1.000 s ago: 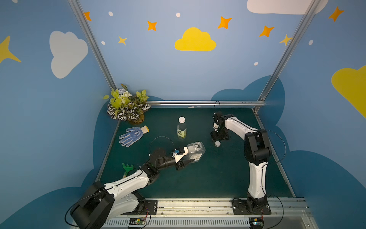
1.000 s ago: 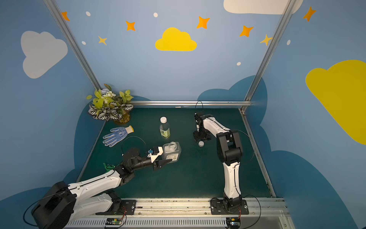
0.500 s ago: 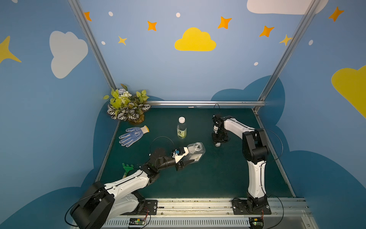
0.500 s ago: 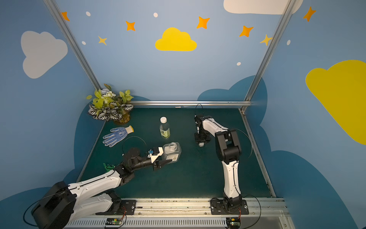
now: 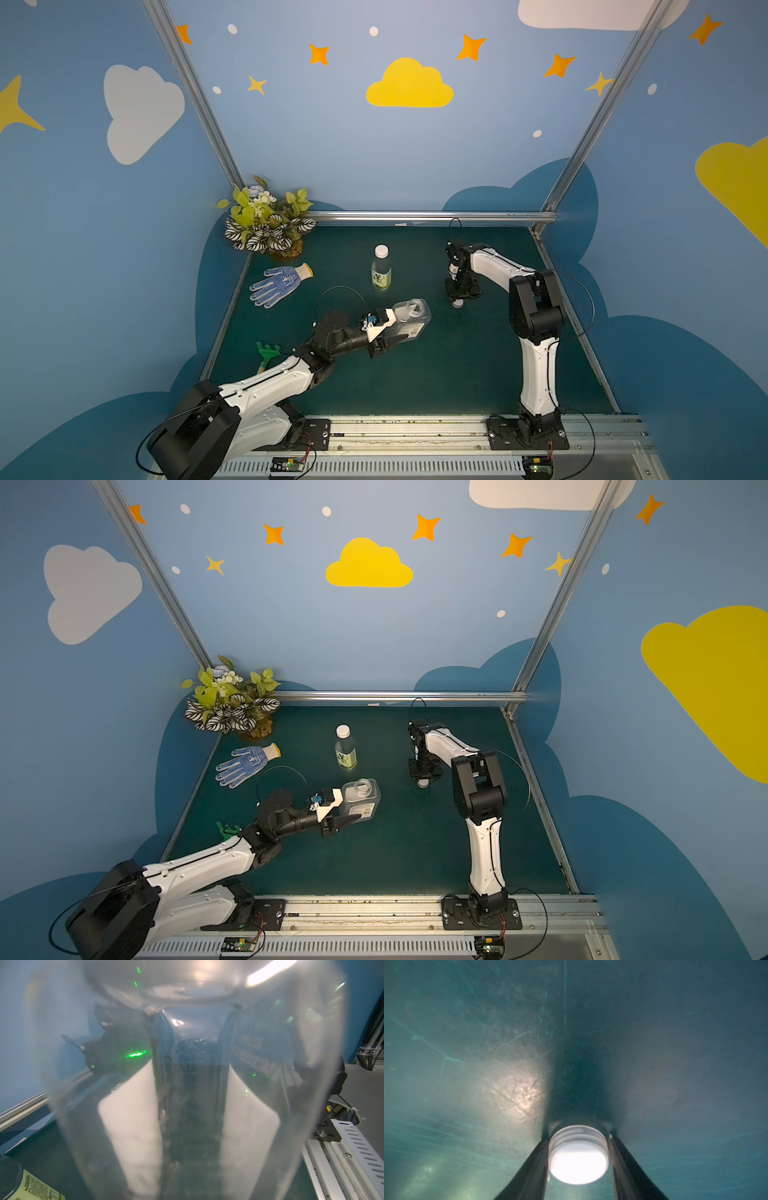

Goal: Screw on the bottle caps
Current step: Pick up the bottle cap from the center of the board.

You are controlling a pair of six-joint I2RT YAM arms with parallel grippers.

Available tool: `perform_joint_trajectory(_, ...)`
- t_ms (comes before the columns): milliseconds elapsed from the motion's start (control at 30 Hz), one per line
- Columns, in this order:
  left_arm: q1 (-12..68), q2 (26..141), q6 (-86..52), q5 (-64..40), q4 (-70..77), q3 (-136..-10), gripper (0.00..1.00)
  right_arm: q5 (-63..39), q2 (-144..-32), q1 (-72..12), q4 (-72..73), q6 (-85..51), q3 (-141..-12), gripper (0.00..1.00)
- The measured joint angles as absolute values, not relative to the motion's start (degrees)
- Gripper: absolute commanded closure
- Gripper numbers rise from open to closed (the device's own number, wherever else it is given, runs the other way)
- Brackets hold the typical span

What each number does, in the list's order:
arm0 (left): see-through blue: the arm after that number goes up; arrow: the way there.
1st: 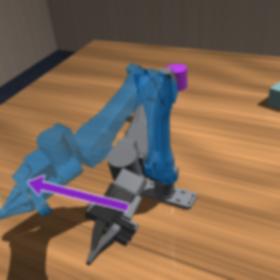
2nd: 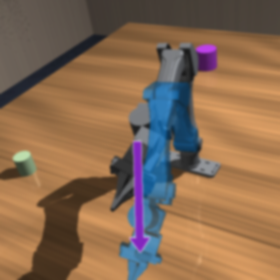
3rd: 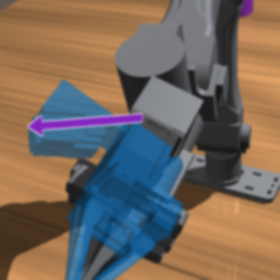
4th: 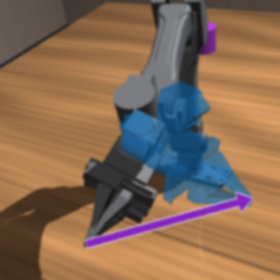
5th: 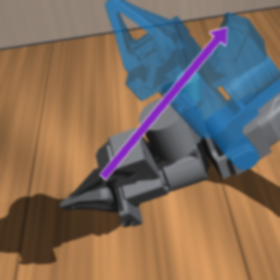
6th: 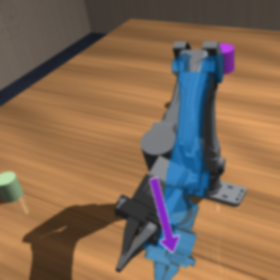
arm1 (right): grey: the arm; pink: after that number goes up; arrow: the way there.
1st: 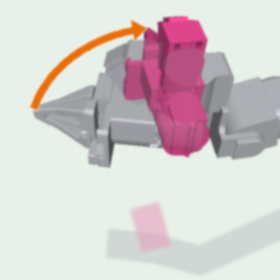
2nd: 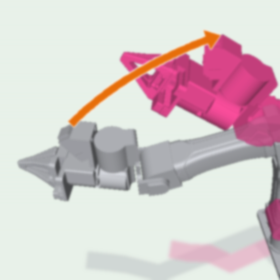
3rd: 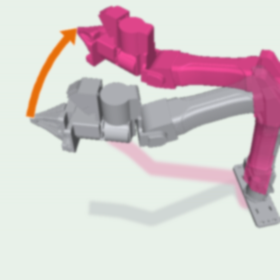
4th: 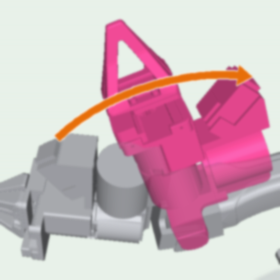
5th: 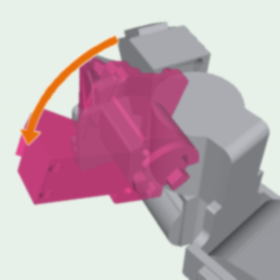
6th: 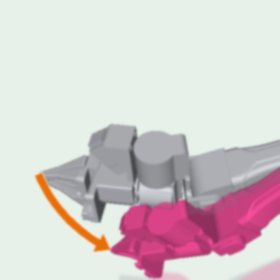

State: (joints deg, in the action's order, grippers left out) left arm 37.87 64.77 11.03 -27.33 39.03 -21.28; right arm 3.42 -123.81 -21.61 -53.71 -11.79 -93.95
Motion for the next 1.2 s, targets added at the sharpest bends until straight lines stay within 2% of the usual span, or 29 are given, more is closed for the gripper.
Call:
perform_joint_trajectory(700,37.9,64.8,11.4,-27.4,39.0,-21.3,0.6,4.7,-122.8,-22.6,-55.0,-11.7,-92.7,0.44)
perform_joint_trajectory(1033,37.9,64.9,11.4,-27.4,39.0,-21.3,0.6,5.1,-123.0,-22.5,-55.8,-11.3,-94.7,0.51)
perform_joint_trajectory(1200,37.9,64.9,11.4,-27.4,39.0,-21.3,0.6,5.1,-123.5,-22.4,-55.8,-11.2,-94.7,0.51)
